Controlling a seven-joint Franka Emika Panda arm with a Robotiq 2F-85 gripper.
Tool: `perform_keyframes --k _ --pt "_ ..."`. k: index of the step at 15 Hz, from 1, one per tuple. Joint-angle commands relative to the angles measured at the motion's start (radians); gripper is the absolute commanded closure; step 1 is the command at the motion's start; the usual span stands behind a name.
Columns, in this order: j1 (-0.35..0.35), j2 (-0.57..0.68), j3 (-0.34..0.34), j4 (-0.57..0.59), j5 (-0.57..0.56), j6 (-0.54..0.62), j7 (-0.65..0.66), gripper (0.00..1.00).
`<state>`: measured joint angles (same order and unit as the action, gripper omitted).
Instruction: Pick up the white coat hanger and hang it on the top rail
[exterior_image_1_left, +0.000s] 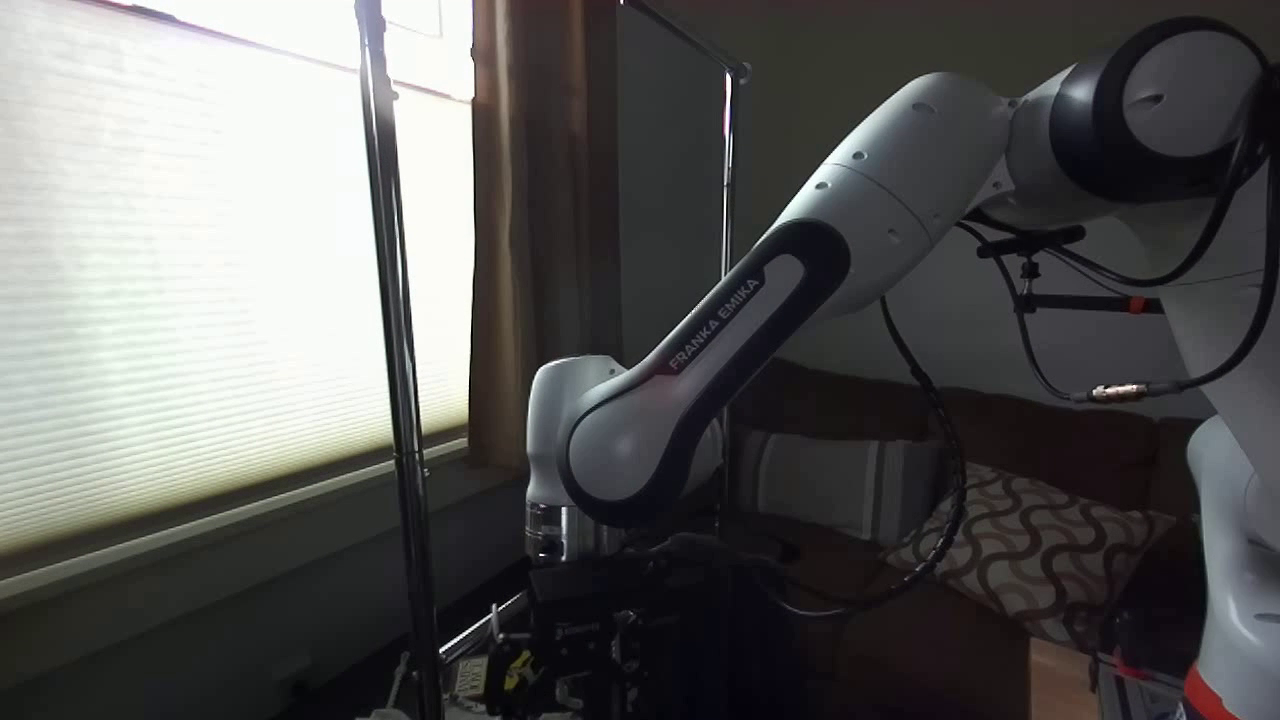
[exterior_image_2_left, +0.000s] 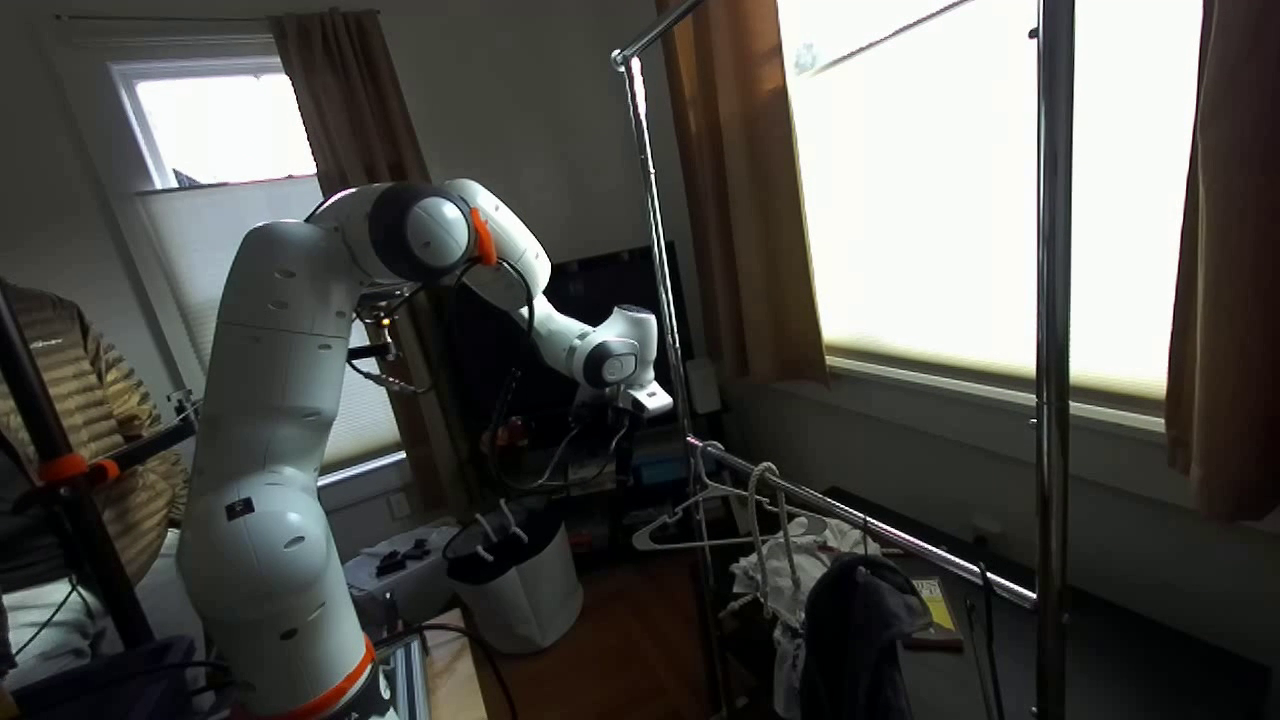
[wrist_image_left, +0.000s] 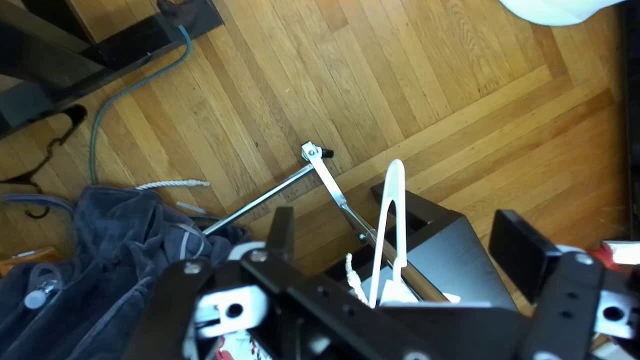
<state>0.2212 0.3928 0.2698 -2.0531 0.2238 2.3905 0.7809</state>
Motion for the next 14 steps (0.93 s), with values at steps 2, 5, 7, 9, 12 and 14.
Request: perform_keyframes --k 2,5,7,9,12,14 --pt "0.097 0.094 -0.083 0.016 -0.076 0.212 -0.015 0.00" --pt "0.180 0.136 -0.181 0.007 -0.187 0.314 0.046 0.00" --pt "0.258 0.177 -0.272 0.023 -0.287 0.377 0.101 0.00" --pt "0.306 0.219 -0.320 0.045 -0.327 0.434 0.132 0.00" --pt "0.352 0.268 -0.353 0.082 -0.329 0.464 0.148 0.00" --pt "0.386 0.298 -0.378 0.110 -0.316 0.460 0.179 0.00"
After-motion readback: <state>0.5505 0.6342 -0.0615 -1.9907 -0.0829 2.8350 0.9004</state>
